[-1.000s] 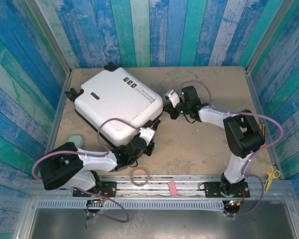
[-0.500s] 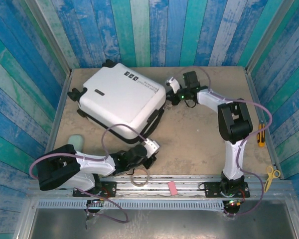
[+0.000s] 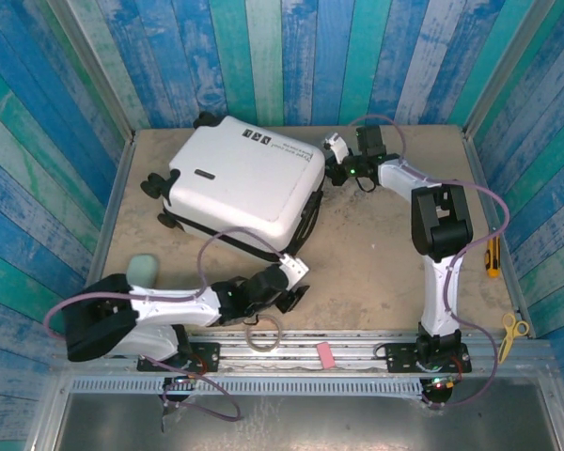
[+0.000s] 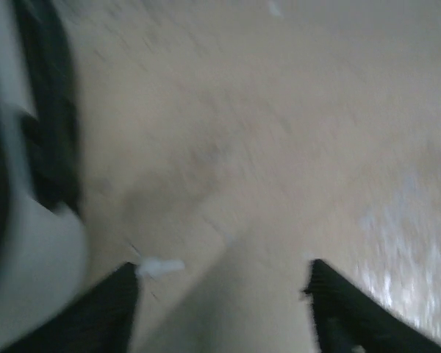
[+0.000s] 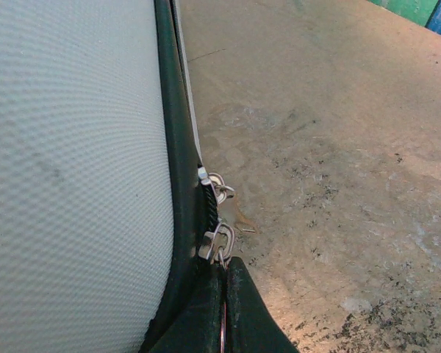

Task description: Pack the luggage

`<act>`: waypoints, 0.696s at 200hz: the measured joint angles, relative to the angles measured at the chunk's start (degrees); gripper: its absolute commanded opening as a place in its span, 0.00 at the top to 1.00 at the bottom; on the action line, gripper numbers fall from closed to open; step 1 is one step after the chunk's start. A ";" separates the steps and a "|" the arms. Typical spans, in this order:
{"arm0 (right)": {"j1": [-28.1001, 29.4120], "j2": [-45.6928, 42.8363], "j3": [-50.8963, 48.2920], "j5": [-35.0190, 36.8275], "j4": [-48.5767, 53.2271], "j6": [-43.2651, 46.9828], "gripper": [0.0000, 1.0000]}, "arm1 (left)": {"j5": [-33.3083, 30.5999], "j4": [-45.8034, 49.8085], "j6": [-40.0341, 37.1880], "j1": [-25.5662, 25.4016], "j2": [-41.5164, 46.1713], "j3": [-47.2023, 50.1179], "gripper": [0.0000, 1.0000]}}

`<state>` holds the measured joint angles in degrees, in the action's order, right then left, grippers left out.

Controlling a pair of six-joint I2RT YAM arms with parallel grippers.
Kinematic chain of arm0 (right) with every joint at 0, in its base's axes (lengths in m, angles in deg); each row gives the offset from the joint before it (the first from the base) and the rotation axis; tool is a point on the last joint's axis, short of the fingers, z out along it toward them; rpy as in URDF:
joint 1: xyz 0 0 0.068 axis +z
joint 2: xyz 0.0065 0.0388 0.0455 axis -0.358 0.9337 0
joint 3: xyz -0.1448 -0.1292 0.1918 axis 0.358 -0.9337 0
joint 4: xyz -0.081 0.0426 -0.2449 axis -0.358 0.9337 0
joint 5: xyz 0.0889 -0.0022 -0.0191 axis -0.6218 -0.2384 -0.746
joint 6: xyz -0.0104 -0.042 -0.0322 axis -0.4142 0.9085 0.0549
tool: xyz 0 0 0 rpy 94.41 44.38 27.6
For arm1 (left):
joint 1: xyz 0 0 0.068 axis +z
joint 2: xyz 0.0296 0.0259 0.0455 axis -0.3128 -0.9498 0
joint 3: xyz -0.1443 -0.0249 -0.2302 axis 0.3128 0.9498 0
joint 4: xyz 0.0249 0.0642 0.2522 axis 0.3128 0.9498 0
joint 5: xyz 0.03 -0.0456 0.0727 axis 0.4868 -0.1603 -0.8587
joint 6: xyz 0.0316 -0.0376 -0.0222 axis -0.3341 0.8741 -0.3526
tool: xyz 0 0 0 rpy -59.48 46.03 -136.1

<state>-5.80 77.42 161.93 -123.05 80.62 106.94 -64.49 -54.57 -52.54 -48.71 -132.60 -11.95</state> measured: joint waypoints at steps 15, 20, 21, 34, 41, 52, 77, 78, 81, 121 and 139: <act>0.00 0.00 -0.07 0.04 -0.17 0.09 0.79 | -7.32 4.07 3.52 -0.42 5.38 -3.61 0.07; 0.00 0.00 -0.04 0.20 -0.39 0.11 0.67 | -9.68 5.60 5.09 -0.79 7.39 -4.79 0.07; 0.00 0.00 -0.07 0.31 -0.39 0.09 0.66 | -10.08 5.79 5.27 -0.85 7.67 -4.92 0.07; -0.24 0.00 0.04 1.84 -1.20 -0.59 0.56 | -17.03 10.38 11.23 -2.19 12.68 -7.50 0.07; -0.46 0.00 0.37 2.08 -1.07 -1.33 0.55 | -21.70 13.29 14.58 -2.36 15.34 -8.41 0.07; -0.55 0.02 1.42 2.86 -0.74 -2.80 0.54 | -30.03 19.43 21.79 -1.44 19.82 -9.55 0.07; -0.72 0.02 4.26 4.94 -1.22 -7.48 0.60 | -43.45 37.55 40.46 0.15 27.54 -10.47 0.07; -0.72 0.02 4.33 5.01 -1.29 -7.58 0.61 | -43.69 38.07 40.94 0.24 27.71 -10.47 0.07; -0.74 0.02 4.61 5.22 -1.53 -8.44 0.62 | -44.50 39.98 42.66 0.46 28.28 -10.47 0.07; -1.70 5.05 16.79 5.35 -1.33 -16.55 0.74 | -41.55 48.57 49.29 14.71 29.00 -7.13 0.05; -1.95 10.36 25.20 3.06 -1.11 -19.96 0.77 | -35.32 47.84 48.68 23.39 24.50 -5.66 0.04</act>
<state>-7.74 87.78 187.13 -119.99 79.51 86.98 -99.81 -6.73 -3.86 -25.32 -108.09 -17.61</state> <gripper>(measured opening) 0.251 0.958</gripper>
